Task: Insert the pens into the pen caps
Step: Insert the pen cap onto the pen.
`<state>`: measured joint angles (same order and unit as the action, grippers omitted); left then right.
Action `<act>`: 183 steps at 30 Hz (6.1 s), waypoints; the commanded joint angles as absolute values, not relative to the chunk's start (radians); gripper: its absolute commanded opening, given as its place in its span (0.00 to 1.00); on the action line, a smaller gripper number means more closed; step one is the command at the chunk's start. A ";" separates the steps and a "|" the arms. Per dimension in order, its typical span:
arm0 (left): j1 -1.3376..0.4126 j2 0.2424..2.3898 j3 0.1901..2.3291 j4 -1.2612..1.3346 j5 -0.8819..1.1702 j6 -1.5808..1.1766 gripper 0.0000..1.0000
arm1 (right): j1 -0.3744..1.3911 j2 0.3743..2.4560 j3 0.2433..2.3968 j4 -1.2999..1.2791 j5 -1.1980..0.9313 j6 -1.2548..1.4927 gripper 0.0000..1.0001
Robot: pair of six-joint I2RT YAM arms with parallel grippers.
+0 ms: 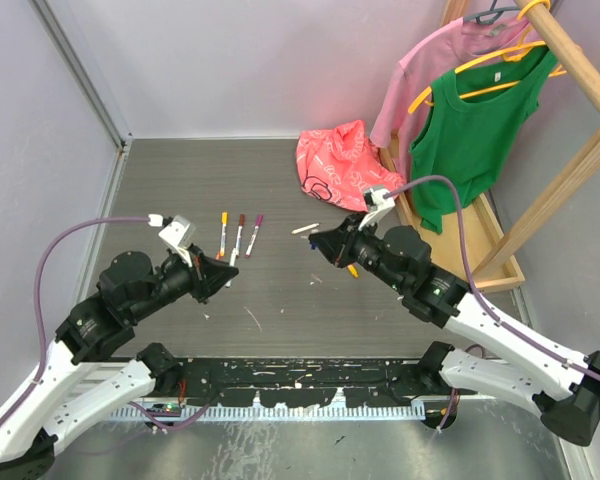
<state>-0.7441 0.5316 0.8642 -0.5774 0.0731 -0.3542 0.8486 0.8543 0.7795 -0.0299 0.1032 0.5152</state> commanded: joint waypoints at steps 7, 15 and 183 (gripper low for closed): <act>-0.740 0.635 0.883 -0.322 0.232 -0.250 0.00 | 0.845 0.952 0.897 0.167 -0.016 0.525 0.00; -0.741 0.742 0.909 -0.326 0.222 -0.248 0.00 | 0.845 0.885 0.815 0.157 0.167 0.571 0.01; -0.717 0.892 0.903 0.118 0.425 -0.287 0.00 | 0.845 0.980 0.686 0.580 -0.150 0.606 0.09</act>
